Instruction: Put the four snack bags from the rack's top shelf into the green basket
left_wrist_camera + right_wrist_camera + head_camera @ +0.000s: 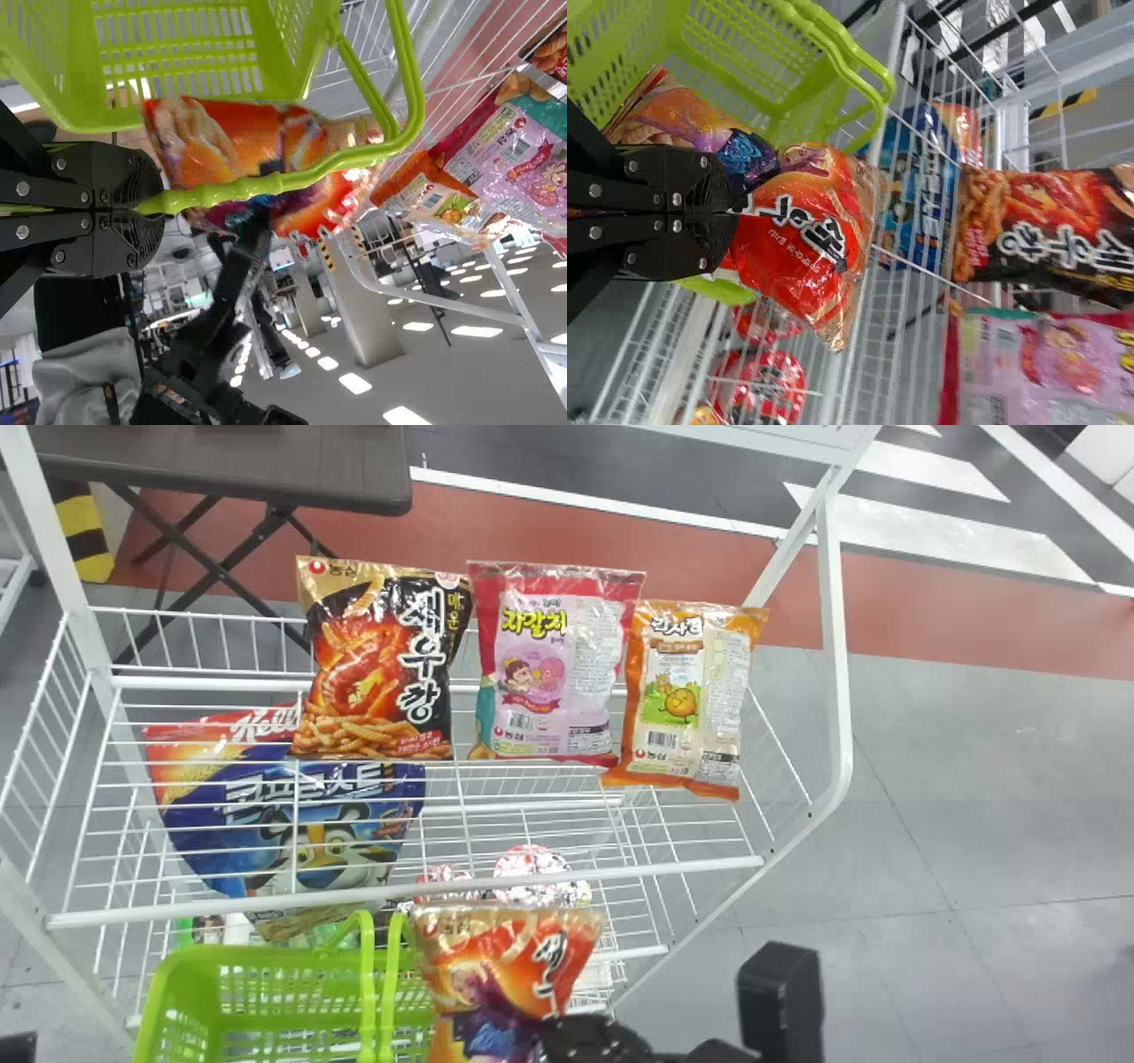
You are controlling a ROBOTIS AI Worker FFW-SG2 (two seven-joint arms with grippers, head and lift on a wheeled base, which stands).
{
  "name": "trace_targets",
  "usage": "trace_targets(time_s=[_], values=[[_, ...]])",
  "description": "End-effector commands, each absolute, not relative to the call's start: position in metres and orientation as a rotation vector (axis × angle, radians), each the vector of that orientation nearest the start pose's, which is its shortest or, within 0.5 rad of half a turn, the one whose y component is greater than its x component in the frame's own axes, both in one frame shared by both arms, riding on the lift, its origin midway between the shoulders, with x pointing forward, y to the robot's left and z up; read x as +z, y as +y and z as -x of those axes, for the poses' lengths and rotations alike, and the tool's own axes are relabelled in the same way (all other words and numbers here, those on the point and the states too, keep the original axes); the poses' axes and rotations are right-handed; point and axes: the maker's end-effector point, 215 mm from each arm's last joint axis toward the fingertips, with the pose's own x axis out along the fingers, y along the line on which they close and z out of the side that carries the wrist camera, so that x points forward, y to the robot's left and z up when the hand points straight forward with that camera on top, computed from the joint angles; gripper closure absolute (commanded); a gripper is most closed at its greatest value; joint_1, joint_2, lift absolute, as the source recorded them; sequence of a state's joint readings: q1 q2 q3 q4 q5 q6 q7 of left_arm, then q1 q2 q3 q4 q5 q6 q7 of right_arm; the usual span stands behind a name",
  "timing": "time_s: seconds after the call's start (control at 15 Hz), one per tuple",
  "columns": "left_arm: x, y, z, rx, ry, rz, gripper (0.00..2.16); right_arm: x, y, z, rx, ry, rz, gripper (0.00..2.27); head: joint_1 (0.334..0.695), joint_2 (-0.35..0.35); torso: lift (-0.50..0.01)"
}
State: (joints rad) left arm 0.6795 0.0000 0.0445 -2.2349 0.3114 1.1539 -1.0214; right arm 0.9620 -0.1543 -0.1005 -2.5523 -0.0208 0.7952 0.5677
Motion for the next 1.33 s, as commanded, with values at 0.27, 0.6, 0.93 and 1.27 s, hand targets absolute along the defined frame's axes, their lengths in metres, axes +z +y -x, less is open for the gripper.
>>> trace_targets(time_s=[0.27, 0.6, 0.93, 1.27], values=[[-0.431, 0.015, -0.186, -1.019, 0.911, 0.836, 2.15, -0.494, -0.122, -0.190, 0.642, 0.905, -0.097, 2.07, 0.695, -0.350, 0.000], [-0.433, 0.022, -0.187, -1.006, 0.909, 0.843, 2.15, -0.505, -0.103, -0.163, 0.715, 0.968, -0.083, 2.07, 0.695, -0.347, 0.000], [-0.429, 0.019, -0.188, -1.017, 0.900, 0.838, 2.15, -0.504, -0.100, -0.186, 0.689, 0.910, -0.068, 1.67, 0.695, -0.300, 0.000], [-0.429, 0.022, -0.190, -1.010, 0.896, 0.834, 2.15, -0.507, -0.117, -0.201, 0.644, 0.894, -0.033, 0.04, 0.695, -0.293, 0.000]])
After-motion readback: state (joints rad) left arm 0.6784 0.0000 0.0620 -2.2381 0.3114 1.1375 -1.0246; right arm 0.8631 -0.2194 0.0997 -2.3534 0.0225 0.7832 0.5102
